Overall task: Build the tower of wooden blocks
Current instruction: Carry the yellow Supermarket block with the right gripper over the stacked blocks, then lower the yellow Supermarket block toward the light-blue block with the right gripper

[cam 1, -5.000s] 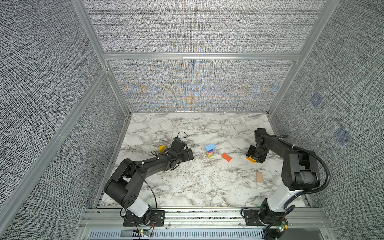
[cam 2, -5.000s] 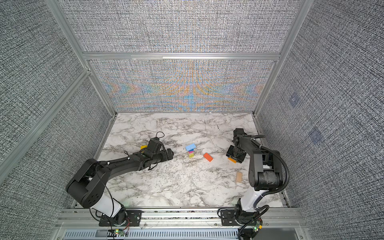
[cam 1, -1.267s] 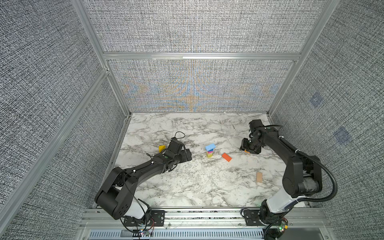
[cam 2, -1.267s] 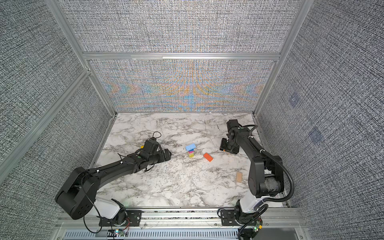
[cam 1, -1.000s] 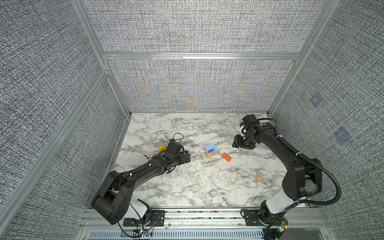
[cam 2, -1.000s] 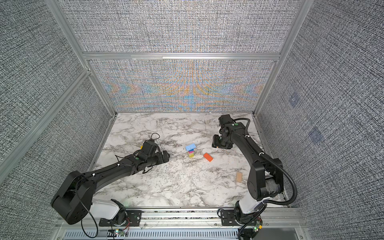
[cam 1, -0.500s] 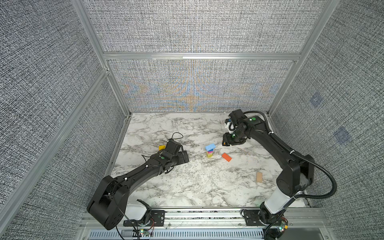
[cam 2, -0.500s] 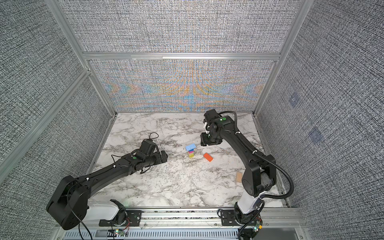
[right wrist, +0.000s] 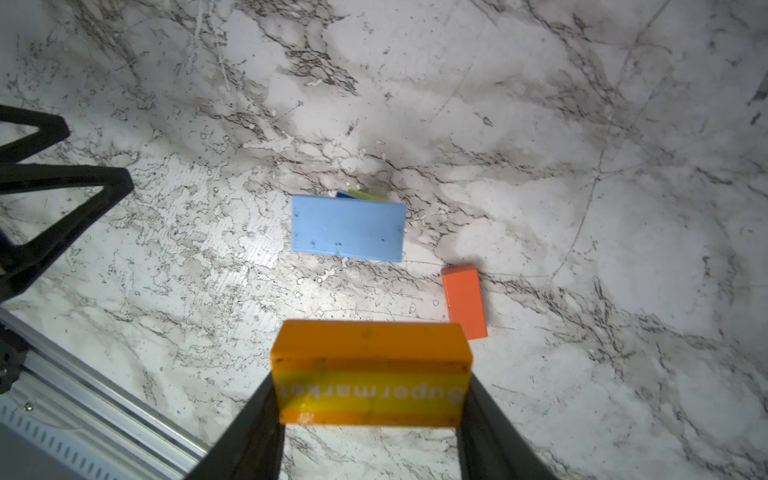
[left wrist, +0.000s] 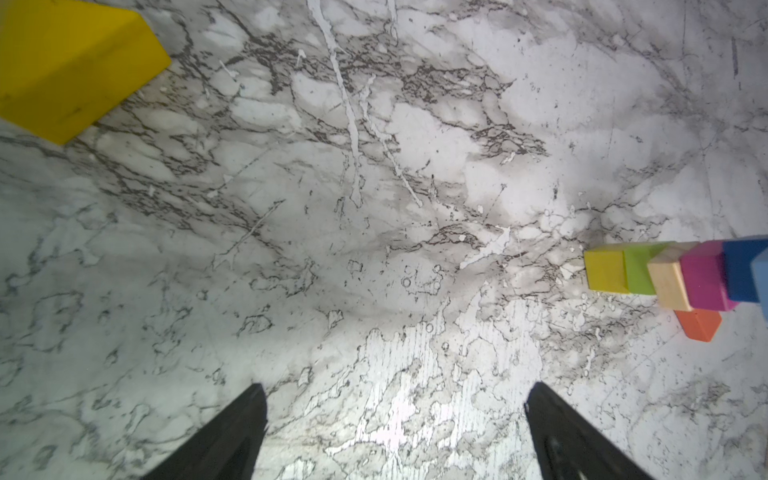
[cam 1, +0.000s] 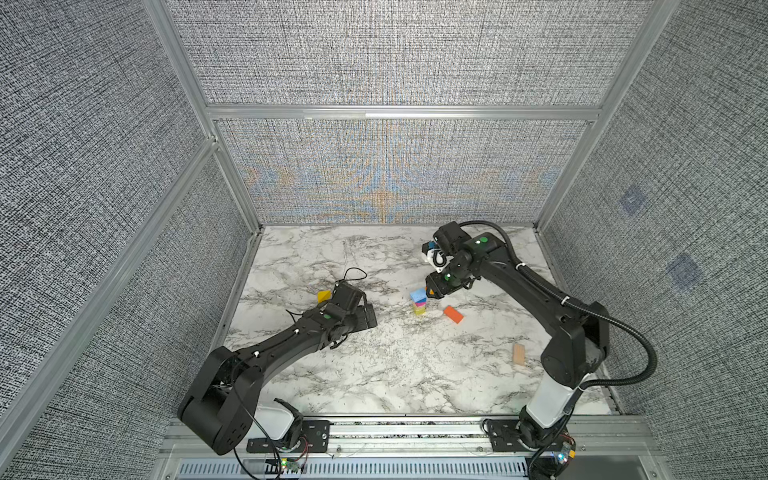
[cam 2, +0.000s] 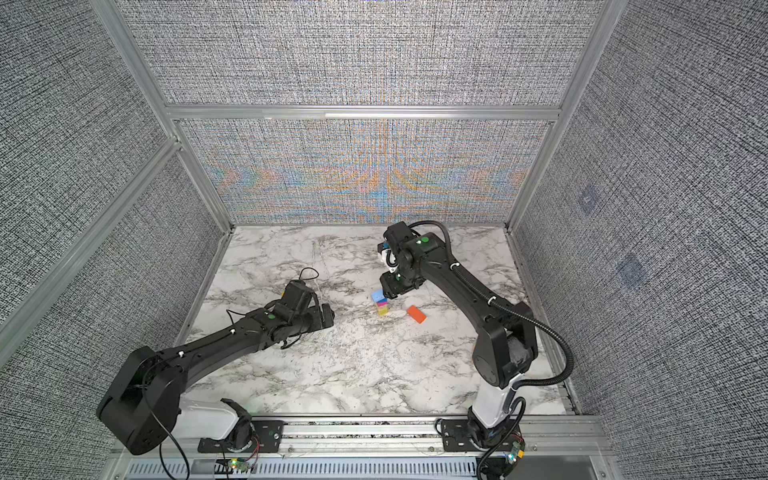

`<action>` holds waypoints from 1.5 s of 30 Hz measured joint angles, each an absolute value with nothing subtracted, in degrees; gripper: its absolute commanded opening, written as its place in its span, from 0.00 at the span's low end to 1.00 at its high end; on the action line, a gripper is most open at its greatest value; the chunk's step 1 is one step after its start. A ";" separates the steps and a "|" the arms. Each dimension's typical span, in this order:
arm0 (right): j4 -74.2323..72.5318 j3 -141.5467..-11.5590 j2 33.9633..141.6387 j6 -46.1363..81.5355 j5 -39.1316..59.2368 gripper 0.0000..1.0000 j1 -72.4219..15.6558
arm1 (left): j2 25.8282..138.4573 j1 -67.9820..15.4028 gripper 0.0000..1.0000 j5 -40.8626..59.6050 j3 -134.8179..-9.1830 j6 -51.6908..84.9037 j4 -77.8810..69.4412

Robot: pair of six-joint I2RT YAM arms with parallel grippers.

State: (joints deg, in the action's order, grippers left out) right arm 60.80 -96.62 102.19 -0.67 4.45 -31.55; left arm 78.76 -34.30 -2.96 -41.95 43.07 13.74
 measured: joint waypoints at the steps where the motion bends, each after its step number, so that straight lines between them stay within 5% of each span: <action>1: 60.82 -97.21 102.85 -1.32 4.54 0.53 -32.05 | 78.76 -34.30 0.98 -2.96 -41.76 43.07 13.28; 45: 63.96 -104.92 114.08 -4.19 0.43 0.55 -35.55 | 83.66 -34.30 0.98 -1.32 -41.41 42.85 8.71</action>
